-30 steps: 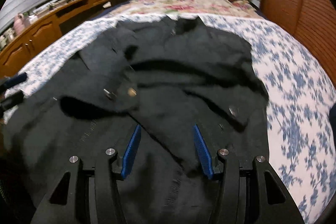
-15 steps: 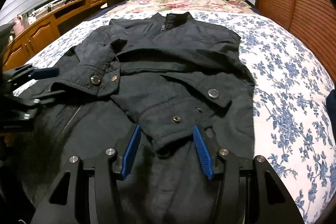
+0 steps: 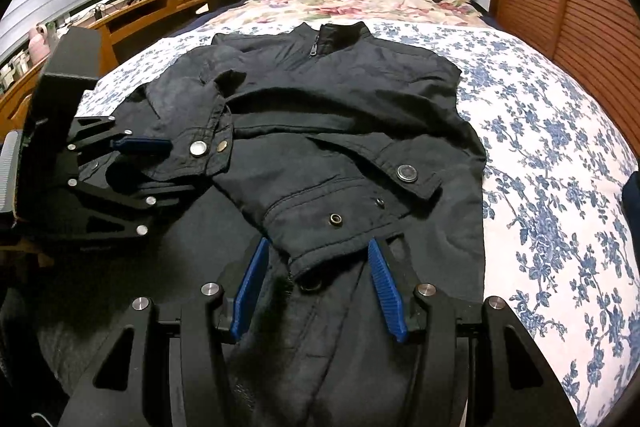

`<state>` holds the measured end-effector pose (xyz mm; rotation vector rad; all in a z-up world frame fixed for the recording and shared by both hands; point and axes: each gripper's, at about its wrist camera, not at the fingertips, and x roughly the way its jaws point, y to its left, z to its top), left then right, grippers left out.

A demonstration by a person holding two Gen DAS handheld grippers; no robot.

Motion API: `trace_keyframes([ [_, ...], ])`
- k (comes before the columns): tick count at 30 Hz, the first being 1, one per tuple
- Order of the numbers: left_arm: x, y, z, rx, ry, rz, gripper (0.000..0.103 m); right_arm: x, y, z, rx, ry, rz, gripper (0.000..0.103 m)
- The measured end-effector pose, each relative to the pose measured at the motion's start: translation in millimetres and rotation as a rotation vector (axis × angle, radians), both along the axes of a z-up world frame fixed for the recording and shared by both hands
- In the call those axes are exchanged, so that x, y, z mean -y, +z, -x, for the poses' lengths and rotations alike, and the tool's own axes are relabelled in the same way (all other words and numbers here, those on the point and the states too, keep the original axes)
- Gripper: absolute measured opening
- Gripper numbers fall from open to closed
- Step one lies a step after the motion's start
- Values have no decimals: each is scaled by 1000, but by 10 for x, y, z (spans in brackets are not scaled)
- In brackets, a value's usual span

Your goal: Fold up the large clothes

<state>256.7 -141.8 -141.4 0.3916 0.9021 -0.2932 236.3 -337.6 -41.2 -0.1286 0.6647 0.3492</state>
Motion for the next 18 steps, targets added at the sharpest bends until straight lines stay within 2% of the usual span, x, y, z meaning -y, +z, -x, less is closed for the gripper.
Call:
trace_keyframes([
  [3, 15, 60, 40, 3, -23, 2, 24, 1, -1, 4, 3, 0, -2, 54],
  [4, 1, 107, 71, 18, -16, -3, 12, 8, -3, 1, 3, -2, -3, 54],
  [8, -179, 341, 148, 87, 17, 25, 6, 3, -10, -4, 5, -6, 0, 54],
  [14, -790, 776, 202, 201, 145, 89, 5, -22, -19, -19, 10, -7, 20, 54],
  [18, -1155, 851, 186, 212, 216, 104, 5, -30, -23, -31, 14, -15, 29, 54],
])
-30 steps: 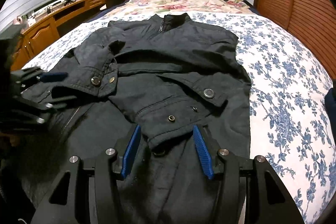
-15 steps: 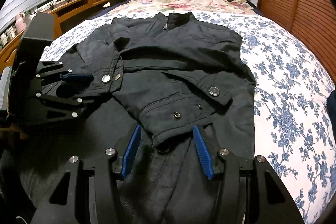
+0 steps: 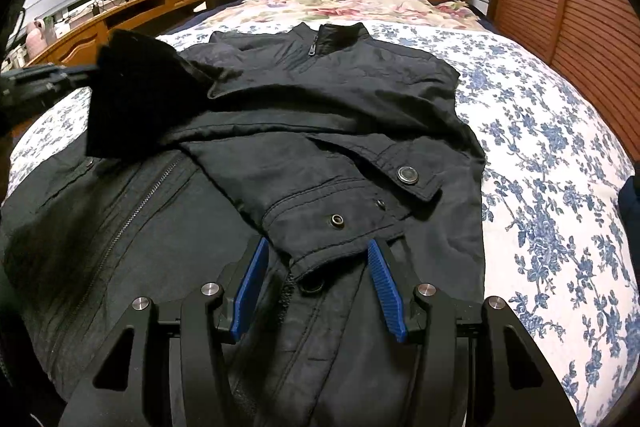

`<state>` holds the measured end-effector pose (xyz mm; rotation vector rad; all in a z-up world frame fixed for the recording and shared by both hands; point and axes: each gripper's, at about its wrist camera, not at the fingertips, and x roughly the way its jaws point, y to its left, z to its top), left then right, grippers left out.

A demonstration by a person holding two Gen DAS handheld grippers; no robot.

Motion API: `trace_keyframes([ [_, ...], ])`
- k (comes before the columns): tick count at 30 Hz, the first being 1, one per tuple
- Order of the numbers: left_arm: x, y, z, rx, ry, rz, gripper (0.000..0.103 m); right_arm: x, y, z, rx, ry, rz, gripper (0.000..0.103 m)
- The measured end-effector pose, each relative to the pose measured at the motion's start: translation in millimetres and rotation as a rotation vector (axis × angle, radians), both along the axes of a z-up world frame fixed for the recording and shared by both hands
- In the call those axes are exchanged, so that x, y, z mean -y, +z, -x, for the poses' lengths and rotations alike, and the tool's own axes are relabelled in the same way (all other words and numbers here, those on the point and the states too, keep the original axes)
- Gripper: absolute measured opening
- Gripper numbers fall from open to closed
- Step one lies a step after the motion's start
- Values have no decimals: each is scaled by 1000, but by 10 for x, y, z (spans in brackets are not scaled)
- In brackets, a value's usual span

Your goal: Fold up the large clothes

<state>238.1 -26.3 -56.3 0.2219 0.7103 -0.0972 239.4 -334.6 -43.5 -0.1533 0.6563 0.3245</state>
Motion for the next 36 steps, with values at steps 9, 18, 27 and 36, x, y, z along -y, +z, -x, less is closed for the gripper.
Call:
trace_keyframes([
  [9, -475, -78, 73, -50, 66, 110, 5, 13, -16, -5, 8, -11, 17, 54],
  [18, -519, -183, 462, -48, 36, 67, 7, 39, -48, -36, 5, -7, 31, 54],
  [27, -729, -212, 986, -35, 12, 92, 34, 12, -65, -63, -1, -7, 48, 54],
  [36, -1076, -369, 1287, -51, 64, 97, 67, 3, -101, -103, -11, -4, 68, 54],
])
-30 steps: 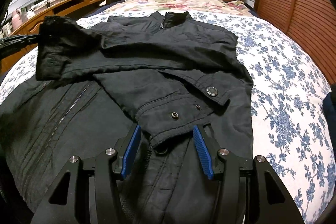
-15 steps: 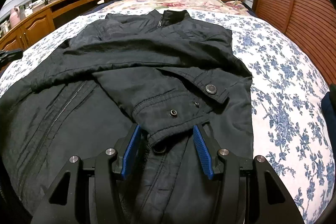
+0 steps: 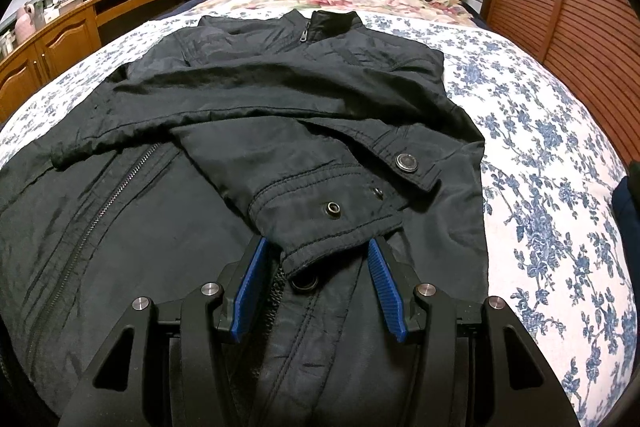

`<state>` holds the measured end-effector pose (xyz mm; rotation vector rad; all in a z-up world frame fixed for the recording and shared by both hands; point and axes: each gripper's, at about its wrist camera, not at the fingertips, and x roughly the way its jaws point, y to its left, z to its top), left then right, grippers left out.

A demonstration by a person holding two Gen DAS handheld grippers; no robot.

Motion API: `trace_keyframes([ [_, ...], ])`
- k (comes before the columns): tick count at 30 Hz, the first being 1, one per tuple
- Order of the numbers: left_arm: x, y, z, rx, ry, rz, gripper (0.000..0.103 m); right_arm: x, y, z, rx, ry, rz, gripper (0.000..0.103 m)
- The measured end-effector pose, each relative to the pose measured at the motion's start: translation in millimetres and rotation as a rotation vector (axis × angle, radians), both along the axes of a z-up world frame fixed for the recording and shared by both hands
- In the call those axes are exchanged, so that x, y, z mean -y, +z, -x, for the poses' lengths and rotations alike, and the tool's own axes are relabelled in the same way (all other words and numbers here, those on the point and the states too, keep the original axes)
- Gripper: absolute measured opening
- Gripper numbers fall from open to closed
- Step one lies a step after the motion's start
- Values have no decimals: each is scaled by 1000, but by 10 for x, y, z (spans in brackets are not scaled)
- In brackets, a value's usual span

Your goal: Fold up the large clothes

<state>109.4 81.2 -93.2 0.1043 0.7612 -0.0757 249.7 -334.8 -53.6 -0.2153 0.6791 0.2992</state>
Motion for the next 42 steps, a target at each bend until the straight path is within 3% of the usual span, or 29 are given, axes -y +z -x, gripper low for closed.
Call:
trace_keyframes([
  [5, -177, -104, 87, -46, 39, 1, 68, 0, -9, -19, -9, 4, 2, 54],
  [19, -357, -274, 224, -63, 70, -12, 68, 85, 48, -27, -64, 34, -36, 61],
  [28, -301, -335, 351, -41, 28, 39, 68, 597, 321, 713, -7, -1, -68, 61],
  [34, -245, -333, 425, -32, 22, 29, 68, 867, 214, 1129, -30, -42, -81, 61],
  [42, -259, -397, 486, -66, 29, 42, 68, 942, 55, 1382, -75, -58, -95, 61],
])
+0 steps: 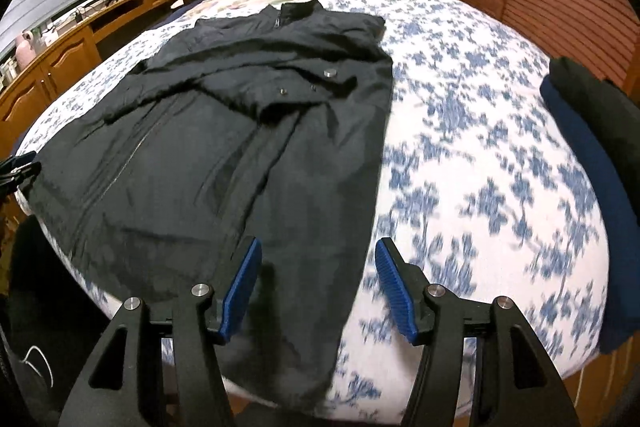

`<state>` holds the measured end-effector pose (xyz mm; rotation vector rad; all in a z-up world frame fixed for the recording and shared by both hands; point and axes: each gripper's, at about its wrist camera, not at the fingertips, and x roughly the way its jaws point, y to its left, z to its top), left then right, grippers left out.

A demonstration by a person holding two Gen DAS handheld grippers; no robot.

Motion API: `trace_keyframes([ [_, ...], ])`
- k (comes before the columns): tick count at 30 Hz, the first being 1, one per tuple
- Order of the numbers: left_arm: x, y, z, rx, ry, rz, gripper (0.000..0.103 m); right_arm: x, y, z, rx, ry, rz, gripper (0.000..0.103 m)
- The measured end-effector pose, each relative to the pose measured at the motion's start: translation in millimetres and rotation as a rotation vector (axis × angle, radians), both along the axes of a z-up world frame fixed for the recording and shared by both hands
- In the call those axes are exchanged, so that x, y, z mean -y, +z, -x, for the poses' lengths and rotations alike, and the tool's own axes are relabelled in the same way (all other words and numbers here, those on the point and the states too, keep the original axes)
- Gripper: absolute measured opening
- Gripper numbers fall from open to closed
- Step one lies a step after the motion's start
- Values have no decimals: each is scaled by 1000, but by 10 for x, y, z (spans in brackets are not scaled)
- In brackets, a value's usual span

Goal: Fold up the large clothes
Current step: 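Move both grippers down to the jacket hem, then grasp the jacket hem with the left gripper while the right gripper grasps it too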

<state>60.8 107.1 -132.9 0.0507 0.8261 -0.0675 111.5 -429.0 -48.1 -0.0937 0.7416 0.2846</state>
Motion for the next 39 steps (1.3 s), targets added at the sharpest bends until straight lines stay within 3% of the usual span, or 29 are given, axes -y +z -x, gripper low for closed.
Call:
trace_keyframes([
  [16, -66, -85, 144, -11, 23, 78, 68, -204, -162, 38, 20, 22, 55, 61],
  [20, -49, -90, 181, -13, 6, 142, 52, -271, -172, 38, 10, 69, 71, 48],
  [23, 14, -85, 198, -8, -14, 140, 37, -254, -150, 3, -1, 84, 76, 37],
  [25, 52, -77, 199, -7, -20, 132, 31, -243, -127, -13, 0, 91, 74, 24],
  [29, 63, -23, 188, -1, -20, 126, 22, -229, -96, -35, 1, 98, 63, 17],
  [39, 96, 331, 219, 85, -57, 130, 8, -5, 211, 67, 103, 89, -119, 8],
])
